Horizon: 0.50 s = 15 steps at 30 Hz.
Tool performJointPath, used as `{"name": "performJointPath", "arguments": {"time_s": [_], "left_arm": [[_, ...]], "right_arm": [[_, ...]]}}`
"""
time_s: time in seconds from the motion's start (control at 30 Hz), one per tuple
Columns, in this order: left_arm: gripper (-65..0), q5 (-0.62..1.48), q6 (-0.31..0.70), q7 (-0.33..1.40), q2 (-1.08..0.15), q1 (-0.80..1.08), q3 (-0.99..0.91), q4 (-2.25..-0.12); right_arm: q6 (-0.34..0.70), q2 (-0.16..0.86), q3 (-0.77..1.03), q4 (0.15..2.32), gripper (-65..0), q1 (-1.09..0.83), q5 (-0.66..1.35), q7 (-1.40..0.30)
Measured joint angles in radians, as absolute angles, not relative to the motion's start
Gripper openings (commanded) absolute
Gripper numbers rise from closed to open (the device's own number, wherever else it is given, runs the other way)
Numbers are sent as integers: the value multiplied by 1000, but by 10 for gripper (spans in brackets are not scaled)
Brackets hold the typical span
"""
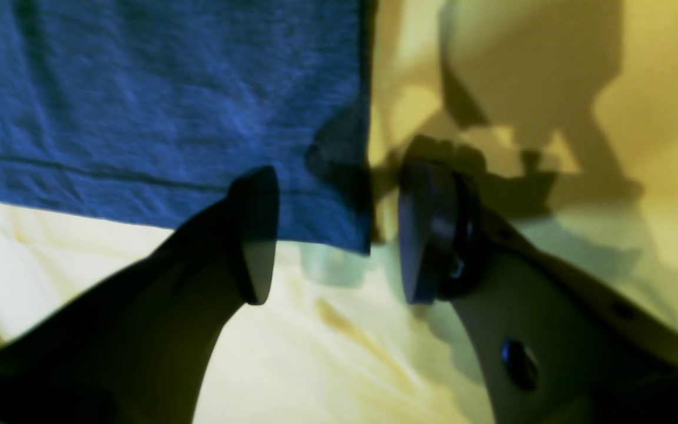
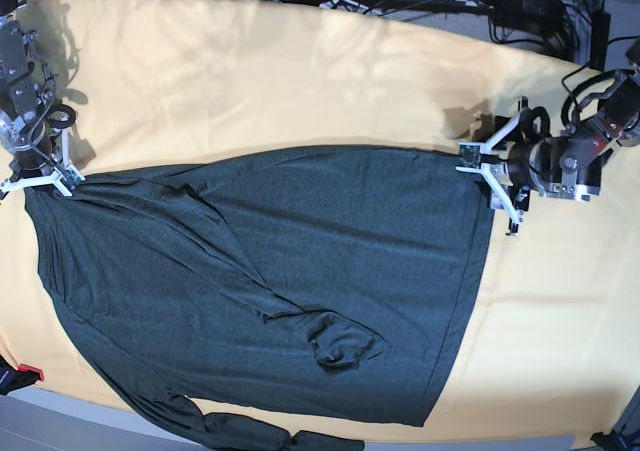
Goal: Fold the T-shirt properly
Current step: 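Hold shirt with both grippers and pull it away from the hem, stretching it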
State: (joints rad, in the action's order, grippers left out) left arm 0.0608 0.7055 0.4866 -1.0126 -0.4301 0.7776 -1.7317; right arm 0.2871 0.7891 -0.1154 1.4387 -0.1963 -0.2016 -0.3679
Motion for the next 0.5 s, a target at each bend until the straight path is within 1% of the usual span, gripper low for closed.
{"name": "performJointPath", "arguments": {"time_s": [0.13, 0.2, 0.23, 0.5], "left_arm": [[-318, -78, 713, 271, -1016, -432, 773, -1678], [-320, -142, 715, 194, -1017, -432, 772, -1666], [-321, -165, 715, 173, -1016, -432, 772, -1663], [-321, -165, 712, 183, -990, -448, 773, -1660]], "right_arm": [[287, 789, -115, 1439, -650, -196, -202, -368], [287, 789, -115, 1439, -650, -196, -202, -369], [286, 789, -115, 1439, -650, -196, -202, -369], [287, 789, -115, 1439, -650, -196, -202, -371]]}}
